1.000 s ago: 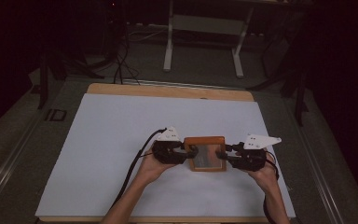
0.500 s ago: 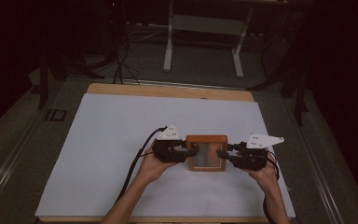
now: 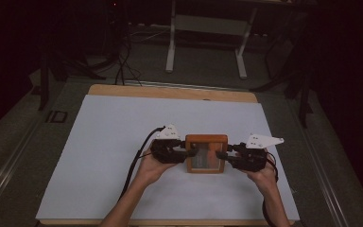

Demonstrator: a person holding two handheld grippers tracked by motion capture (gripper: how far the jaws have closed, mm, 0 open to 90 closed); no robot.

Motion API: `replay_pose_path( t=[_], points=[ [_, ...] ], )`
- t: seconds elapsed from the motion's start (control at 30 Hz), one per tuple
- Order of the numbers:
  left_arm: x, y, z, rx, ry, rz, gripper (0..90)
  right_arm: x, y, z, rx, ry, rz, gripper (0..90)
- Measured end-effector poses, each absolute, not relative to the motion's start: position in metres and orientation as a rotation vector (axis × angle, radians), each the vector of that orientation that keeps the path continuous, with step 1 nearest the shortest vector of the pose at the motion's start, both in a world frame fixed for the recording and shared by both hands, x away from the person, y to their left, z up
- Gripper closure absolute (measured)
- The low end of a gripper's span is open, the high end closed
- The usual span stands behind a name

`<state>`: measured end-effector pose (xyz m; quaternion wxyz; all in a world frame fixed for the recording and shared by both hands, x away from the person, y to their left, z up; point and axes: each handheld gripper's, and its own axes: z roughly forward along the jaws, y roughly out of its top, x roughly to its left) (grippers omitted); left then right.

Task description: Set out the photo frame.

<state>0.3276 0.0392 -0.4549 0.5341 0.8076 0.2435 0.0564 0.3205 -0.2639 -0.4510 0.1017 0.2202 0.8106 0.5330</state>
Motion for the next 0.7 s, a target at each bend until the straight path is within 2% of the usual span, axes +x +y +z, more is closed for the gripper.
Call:
replay_pose_path(
  t=[0.7],
  points=[
    [0.321, 0.068, -0.446, 1.879, 0.638, 0.155, 59.1, 0.323, -0.236, -0.450, 0.698, 2.382, 1.640, 61.2]
  ],
)
